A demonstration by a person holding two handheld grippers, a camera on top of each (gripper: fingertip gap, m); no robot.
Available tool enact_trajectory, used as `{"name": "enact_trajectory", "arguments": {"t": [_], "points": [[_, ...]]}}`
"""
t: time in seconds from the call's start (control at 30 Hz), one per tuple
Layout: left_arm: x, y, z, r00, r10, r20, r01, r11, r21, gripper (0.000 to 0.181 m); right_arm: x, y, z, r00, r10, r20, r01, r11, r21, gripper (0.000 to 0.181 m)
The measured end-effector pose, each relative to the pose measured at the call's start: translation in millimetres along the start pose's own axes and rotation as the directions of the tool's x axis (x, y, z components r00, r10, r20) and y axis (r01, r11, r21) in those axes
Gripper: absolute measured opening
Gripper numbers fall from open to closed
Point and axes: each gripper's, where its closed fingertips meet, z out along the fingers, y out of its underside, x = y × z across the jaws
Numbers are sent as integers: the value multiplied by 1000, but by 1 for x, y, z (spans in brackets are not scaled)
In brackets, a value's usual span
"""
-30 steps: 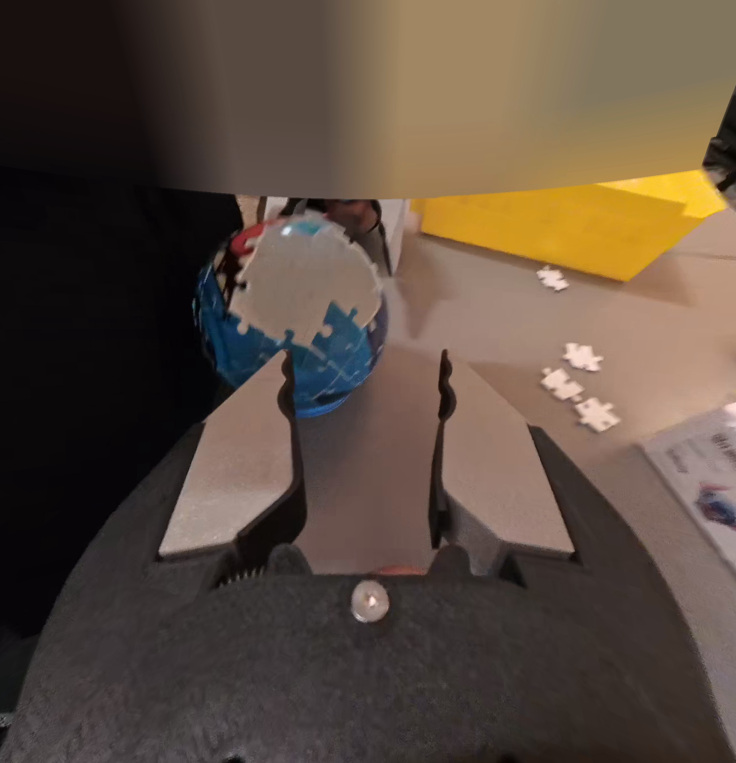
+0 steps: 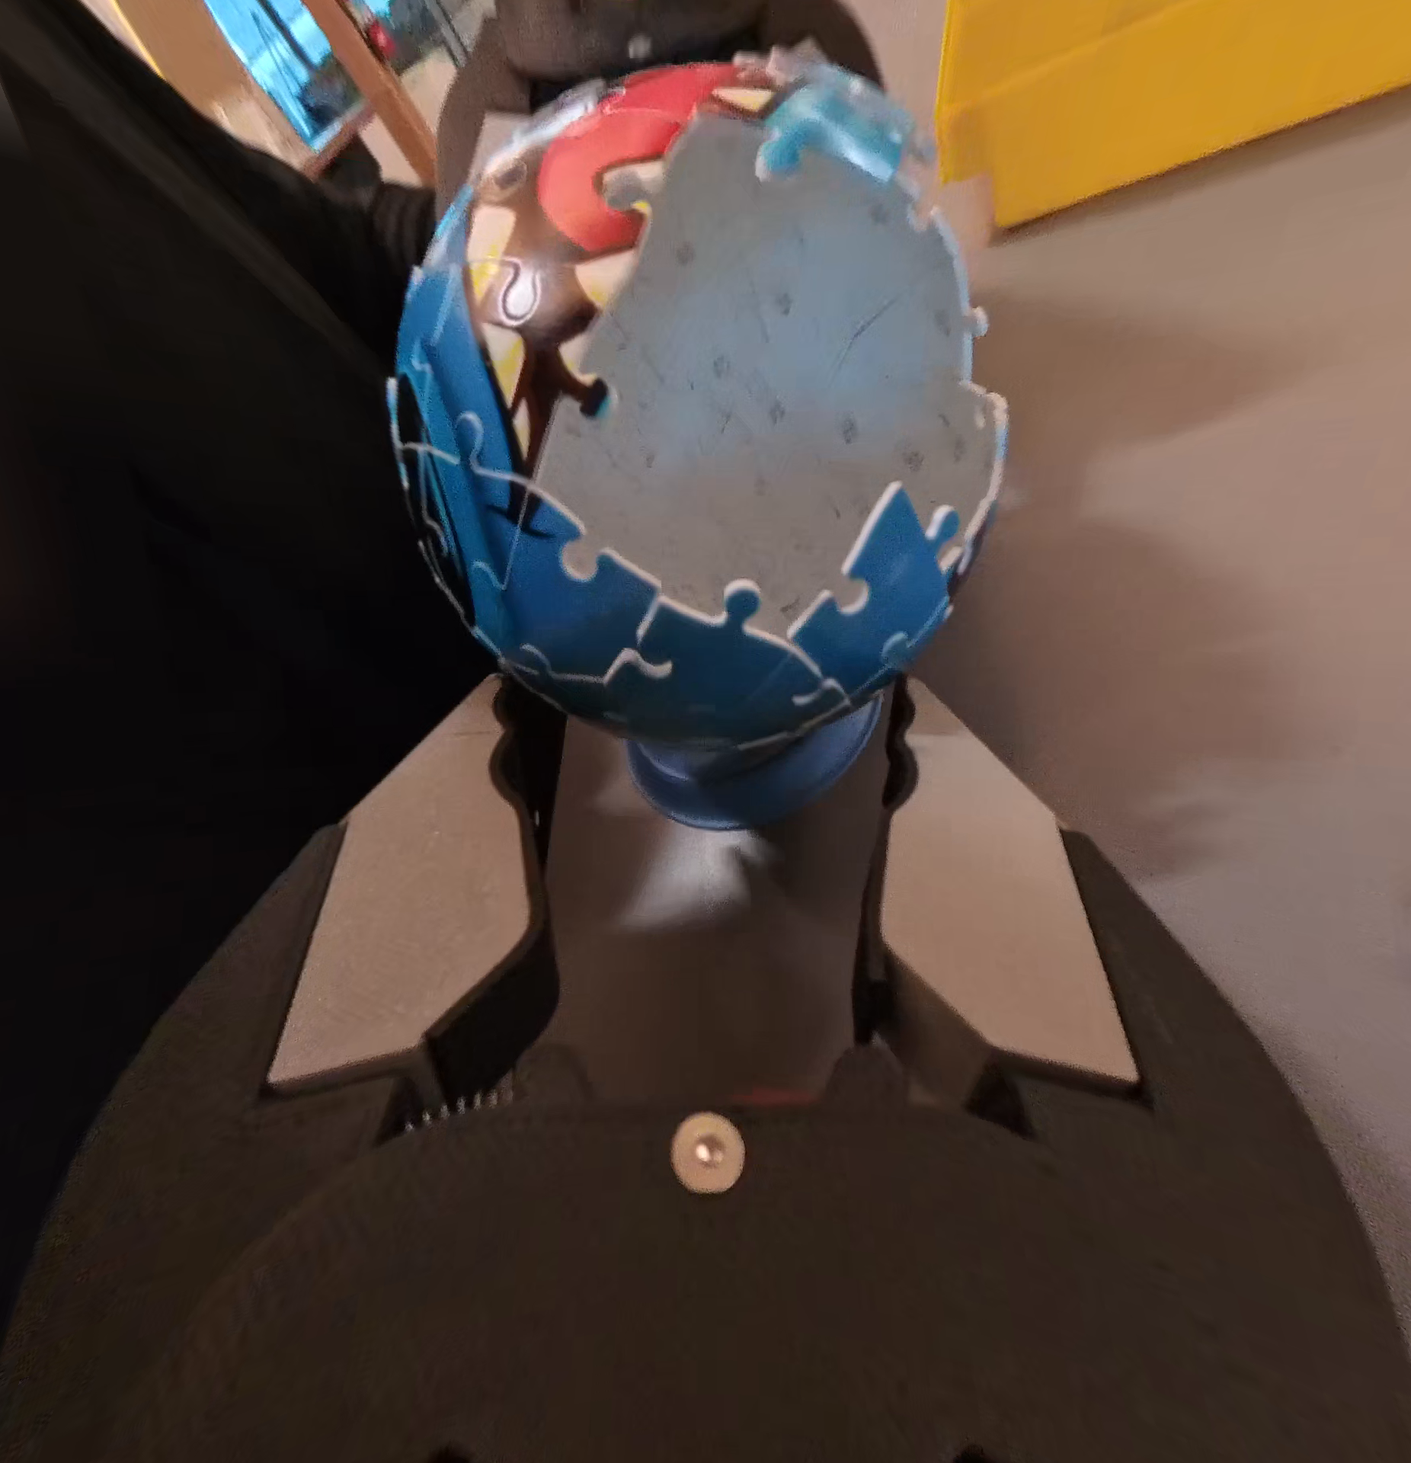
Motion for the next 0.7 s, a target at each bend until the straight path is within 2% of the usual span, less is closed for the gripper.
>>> {"name": "enact_trajectory", "arguments": {"t": [0.1, 0.2, 0.27, 0.33, 0.4, 0.47, 0.7], "points": [[1, 4, -2, 1000, 23, 21, -23, 999, 35, 123, 2, 0, -6, 995, -77, -67, 77, 997, 9, 82], [0, 11, -4, 985, 152, 83, -153, 988, 13, 125, 10, 9, -6, 957, -191, -220, 181, 981, -65, 92], [-4, 15, -8, 939, 308, 154, -310, 951, -16, 124, 9, 9, -6, 903, -304, -305, 290, 953, -91, 95], [-9, 17, -11, 862, 457, 220, -456, 888, -58, 120, 3, 3, -6, 850, -387, -359, 387, 919, -73, 93], [-12, 15, -12, 797, 550, 249, -549, 832, -78, 118, -2, -2, -8, 811, -433, -394, 450, 891, -54, 89], [-14, 13, -13, 772, 583, 255, -585, 807, -75, 118, -2, -2, -10, 768, -472, -433, 491, 868, -75, 90], [-20, 15, 0, 785, 602, 145, -603, 797, -41, 114, 10, -1, -7, 614, -576, -540, 565, 798, -210, 92]]}}
